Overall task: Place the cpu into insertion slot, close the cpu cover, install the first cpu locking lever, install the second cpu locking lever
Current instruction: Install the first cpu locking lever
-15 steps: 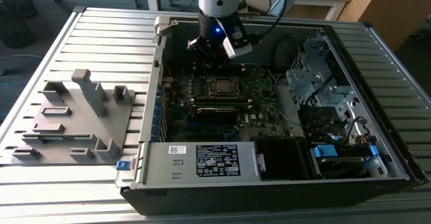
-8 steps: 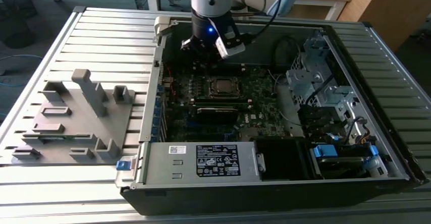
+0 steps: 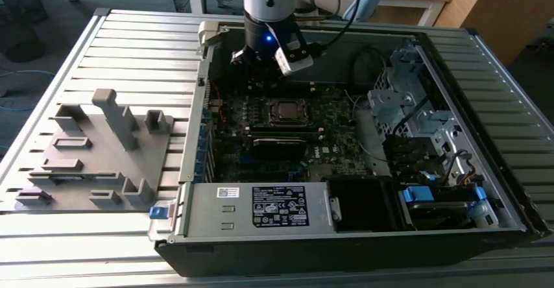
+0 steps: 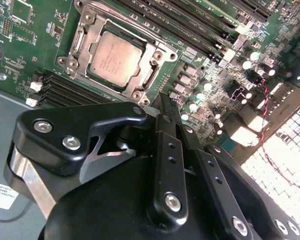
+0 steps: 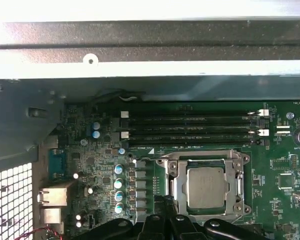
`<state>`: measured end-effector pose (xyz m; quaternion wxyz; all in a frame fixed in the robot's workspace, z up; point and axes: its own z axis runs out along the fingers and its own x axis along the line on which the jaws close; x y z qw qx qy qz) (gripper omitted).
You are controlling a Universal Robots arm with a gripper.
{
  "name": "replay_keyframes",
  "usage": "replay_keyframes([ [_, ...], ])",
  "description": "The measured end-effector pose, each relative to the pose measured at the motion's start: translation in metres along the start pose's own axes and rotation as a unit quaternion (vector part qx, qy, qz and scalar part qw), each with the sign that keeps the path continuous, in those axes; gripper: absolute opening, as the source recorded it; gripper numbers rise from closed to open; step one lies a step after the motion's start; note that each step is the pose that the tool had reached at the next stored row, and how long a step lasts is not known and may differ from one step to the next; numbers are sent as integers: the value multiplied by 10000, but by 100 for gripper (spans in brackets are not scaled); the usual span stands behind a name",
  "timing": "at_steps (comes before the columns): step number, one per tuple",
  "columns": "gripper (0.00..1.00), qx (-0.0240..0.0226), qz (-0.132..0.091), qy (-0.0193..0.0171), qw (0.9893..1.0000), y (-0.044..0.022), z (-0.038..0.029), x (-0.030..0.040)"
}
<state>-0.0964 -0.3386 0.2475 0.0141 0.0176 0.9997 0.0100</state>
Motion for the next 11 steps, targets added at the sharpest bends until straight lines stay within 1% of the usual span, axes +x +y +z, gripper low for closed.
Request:
replay_keyframes([
  [1,10,0,1,31,10000,0,1,0],
  [3,10,3,3,124,9999,0,3,-3],
  [4,10,5,3,152,9999,0,3,-3],
  [9,10,4,3,156,9999,0,3,-3],
  [10,10,-5,3,156,9999,0,3,-3],
  [11,10,-32,3,156,9999,-1,4,-3],
])
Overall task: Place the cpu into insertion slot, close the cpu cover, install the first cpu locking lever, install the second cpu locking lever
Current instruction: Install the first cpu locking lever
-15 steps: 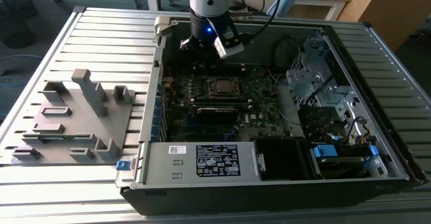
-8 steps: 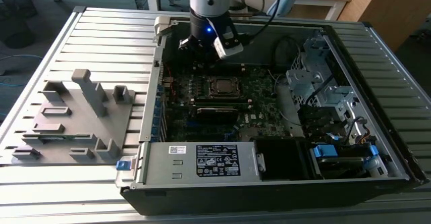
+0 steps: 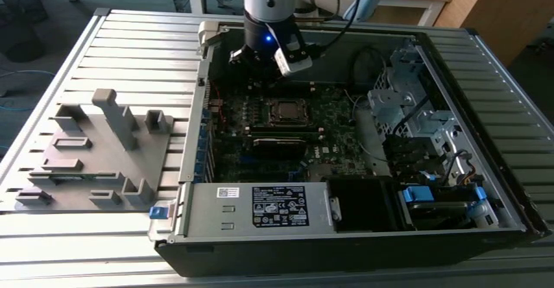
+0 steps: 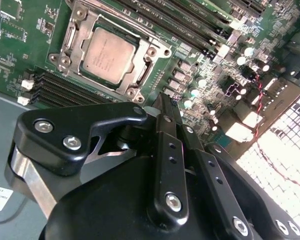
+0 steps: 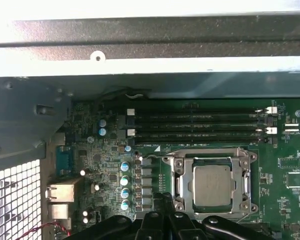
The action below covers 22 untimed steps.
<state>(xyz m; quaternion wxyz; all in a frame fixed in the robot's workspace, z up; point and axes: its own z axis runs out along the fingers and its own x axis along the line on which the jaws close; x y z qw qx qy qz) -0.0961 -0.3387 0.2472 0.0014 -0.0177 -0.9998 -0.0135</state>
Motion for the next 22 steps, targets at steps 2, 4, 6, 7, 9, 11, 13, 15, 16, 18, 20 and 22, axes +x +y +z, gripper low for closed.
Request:
replay_keyframes([
  [2,10,-76,1,3,10000,-3,-1,3],
  [4,10,-158,1,6,9999,-8,-1,8],
  [6,10,-192,1,7,9998,-13,-1,17],
  [7,10,-193,1,7,9998,-14,0,24],
  [9,10,-194,0,7,9998,-16,0,48],
  [11,10,-195,0,7,9998,-19,2,81],
  [13,10,-196,1,8,9998,-22,3,111],
  [15,10,-197,1,7,9998,-25,4,137],
  [16,10,-201,1,8,9998,-27,4,150],
  [18,10,-267,-1,9,9996,-35,4,168],
  [20,10,-378,0,12,9993,-43,4,182],
  [22,10,-420,0,12,9991,-48,4,193],
])
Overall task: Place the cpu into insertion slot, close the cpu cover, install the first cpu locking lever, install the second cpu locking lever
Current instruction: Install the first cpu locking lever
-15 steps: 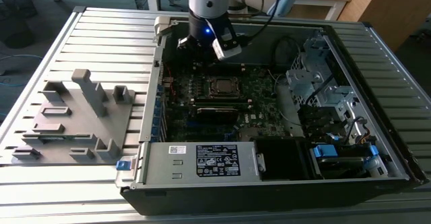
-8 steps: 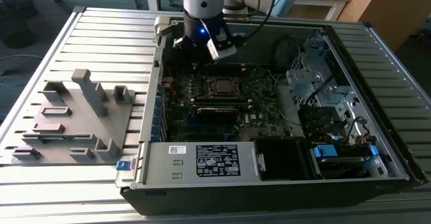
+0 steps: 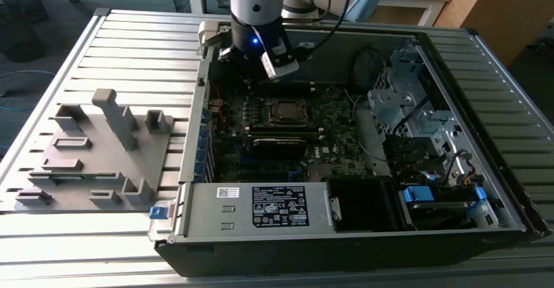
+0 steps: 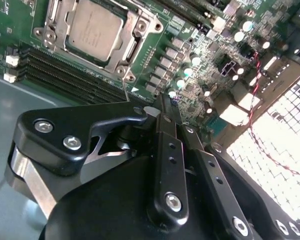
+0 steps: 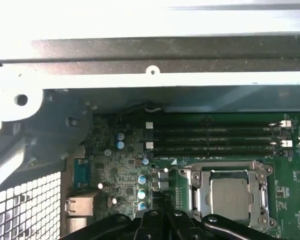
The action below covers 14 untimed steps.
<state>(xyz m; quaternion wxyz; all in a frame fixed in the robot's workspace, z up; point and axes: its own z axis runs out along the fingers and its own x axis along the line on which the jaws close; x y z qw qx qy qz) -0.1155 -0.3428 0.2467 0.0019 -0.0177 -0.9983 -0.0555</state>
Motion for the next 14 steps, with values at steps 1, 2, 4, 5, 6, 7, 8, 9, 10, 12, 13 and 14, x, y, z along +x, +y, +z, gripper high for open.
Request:
replay_keyframes([
  [1,10,-27,0,0,10000,-3,0,4],
  [2,10,-57,0,2,10000,-5,-1,7],
  [4,10,-145,0,5,9999,-9,-1,12],
  [5,10,-191,0,6,9998,-11,-1,15],
  [6,10,-233,-1,7,9997,-12,-1,18],
  [7,10,-264,-1,8,9996,-14,-1,19],
  [8,10,-272,-1,8,9996,-13,-1,20],
  [9,10,-272,0,8,9996,-13,-1,20],
  [10,10,-273,0,8,9996,-13,-1,20],
  [12,10,-274,-1,9,9996,-14,-2,20],
  [13,10,-276,-1,9,9996,-13,-1,20],
  [14,10,-291,-1,9,9996,-15,-2,20],
])
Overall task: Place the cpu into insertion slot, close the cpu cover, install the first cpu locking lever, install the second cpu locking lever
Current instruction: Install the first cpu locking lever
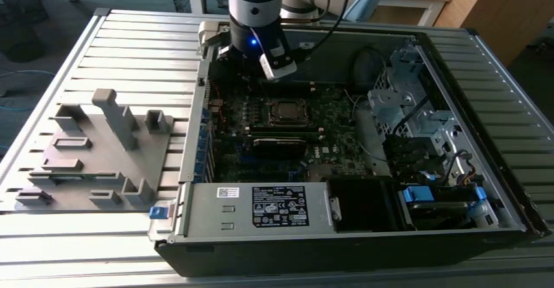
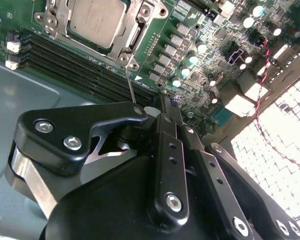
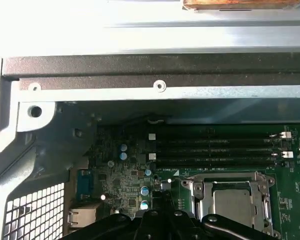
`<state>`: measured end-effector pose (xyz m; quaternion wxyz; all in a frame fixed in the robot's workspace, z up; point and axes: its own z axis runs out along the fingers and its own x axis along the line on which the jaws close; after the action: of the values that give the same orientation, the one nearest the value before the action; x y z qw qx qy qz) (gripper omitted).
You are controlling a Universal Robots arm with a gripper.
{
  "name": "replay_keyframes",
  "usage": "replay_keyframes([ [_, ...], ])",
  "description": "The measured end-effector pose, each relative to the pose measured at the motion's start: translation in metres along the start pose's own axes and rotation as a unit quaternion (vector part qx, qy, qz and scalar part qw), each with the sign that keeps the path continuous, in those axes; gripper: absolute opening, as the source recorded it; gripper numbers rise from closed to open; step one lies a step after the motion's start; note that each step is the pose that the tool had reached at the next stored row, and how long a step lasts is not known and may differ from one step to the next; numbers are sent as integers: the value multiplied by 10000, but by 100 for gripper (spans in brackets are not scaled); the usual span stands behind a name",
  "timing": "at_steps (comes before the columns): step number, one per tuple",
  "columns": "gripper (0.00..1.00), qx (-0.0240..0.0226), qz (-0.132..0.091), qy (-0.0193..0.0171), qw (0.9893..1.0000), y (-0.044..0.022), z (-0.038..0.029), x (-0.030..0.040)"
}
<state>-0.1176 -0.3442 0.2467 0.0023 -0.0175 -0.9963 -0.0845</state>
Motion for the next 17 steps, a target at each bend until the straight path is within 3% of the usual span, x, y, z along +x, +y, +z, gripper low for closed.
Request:
replay_keyframes([
  [2,10,-77,0,2,10000,0,1,0],
  [5,10,-118,1,4,9999,0,1,1],
  [17,10,-135,0,3,9999,-3,5,42],
])
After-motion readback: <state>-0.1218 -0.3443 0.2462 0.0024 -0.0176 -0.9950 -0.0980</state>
